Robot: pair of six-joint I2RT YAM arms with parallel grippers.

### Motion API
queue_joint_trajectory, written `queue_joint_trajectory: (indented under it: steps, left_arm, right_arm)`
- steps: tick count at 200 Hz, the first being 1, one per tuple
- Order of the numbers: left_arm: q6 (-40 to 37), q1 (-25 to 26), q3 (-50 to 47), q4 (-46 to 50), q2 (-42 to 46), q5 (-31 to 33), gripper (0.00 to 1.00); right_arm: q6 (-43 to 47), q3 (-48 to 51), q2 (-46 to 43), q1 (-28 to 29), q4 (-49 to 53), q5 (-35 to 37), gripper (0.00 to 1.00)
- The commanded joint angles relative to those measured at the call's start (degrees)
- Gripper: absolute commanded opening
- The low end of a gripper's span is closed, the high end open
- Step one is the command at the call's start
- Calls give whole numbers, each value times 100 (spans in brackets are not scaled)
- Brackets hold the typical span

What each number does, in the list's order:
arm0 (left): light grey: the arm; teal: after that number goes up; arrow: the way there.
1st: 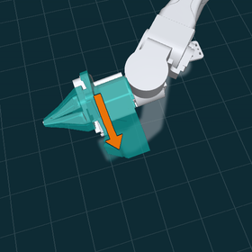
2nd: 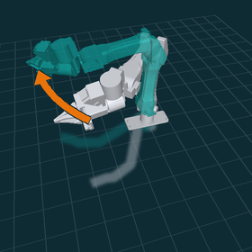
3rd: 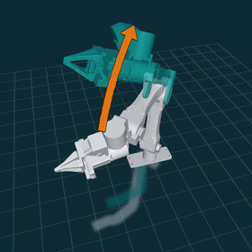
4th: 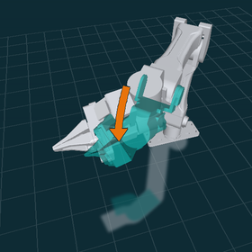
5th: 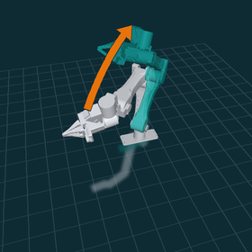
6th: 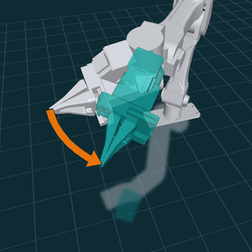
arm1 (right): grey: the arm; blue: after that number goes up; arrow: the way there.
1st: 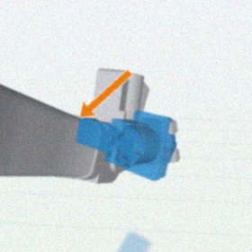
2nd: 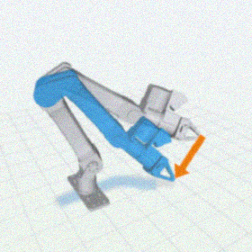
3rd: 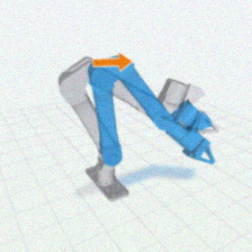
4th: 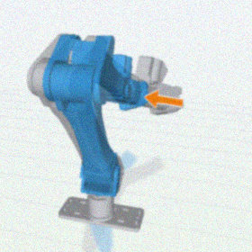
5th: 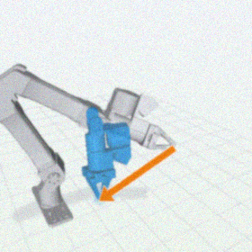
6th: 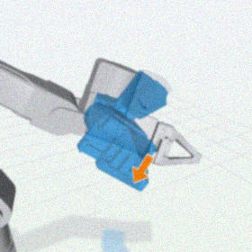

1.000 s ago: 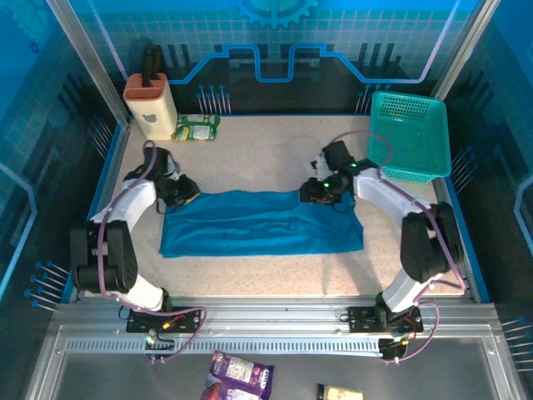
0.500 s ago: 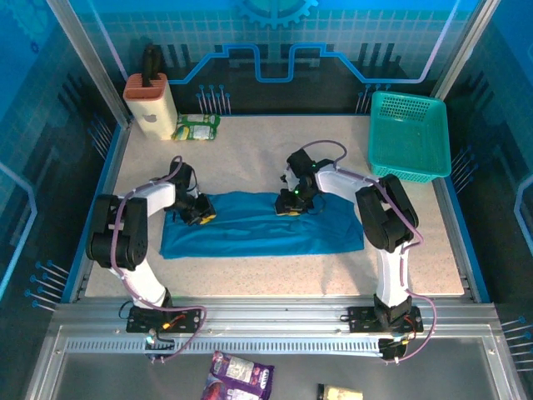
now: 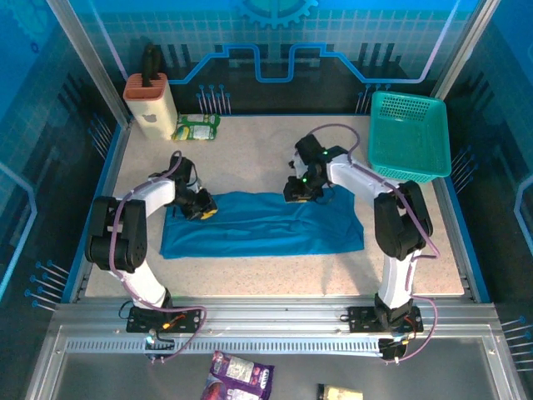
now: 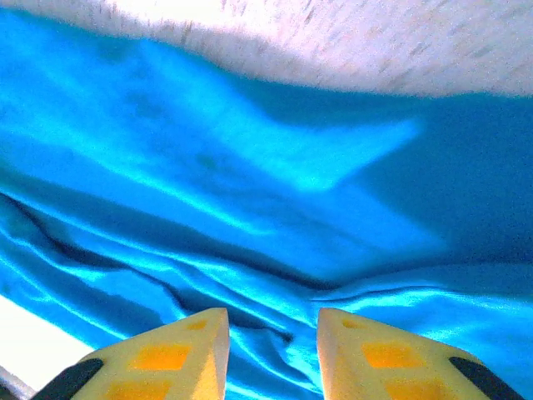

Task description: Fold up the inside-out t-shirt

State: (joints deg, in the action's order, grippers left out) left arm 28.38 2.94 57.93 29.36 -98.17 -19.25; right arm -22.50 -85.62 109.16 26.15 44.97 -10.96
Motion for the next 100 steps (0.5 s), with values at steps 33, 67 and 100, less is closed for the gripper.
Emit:
queue_joint_trajectory:
  steps: [33,67,100]
  left_arm:
    - [-24,325,343,221,101,-209,19]
    - [-28,407,305,233,113,-85,19]
    - [-69,484,359,317,116,26,19]
  right_arm:
    - [646,-722,687,-418,820,894,40]
    - [677,-821,878,-436,857,701,36]
    - [611,-634,676,-402,895,625,17]
